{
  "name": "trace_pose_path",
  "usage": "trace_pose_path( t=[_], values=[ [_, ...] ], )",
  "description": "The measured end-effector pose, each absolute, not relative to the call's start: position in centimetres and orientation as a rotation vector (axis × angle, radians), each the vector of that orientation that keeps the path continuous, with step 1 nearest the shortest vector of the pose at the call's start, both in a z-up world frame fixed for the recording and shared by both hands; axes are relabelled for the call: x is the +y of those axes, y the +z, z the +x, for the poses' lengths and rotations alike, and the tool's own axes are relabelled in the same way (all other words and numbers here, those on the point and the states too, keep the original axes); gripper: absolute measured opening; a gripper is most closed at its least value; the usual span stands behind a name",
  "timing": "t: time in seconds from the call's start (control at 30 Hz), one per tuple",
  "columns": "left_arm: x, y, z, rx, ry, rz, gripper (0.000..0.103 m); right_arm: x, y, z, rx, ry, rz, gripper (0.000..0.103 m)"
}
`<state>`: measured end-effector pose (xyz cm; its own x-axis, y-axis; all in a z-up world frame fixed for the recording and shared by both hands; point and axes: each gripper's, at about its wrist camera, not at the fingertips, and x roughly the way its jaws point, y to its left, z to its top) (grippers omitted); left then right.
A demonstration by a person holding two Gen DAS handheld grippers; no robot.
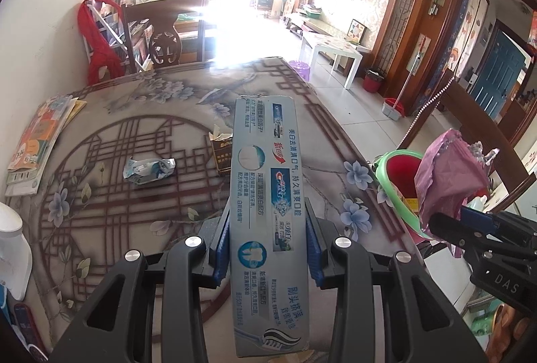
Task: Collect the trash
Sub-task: 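Carry the toothpaste box and pink wrapper over the red bin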
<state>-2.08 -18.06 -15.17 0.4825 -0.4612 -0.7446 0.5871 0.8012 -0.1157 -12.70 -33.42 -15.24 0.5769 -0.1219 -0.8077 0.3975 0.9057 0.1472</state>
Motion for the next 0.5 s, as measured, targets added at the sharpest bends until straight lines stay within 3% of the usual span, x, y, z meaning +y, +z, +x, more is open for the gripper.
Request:
trace_pose_path(
  t=[0.5],
  values=[
    [-25.2, -15.4, -4.0, 0.866, -0.754, 0.213, 0.034, -40.5, -15.6, -15.2, 0.891, -0.428, 0.396, 0.036]
  ],
)
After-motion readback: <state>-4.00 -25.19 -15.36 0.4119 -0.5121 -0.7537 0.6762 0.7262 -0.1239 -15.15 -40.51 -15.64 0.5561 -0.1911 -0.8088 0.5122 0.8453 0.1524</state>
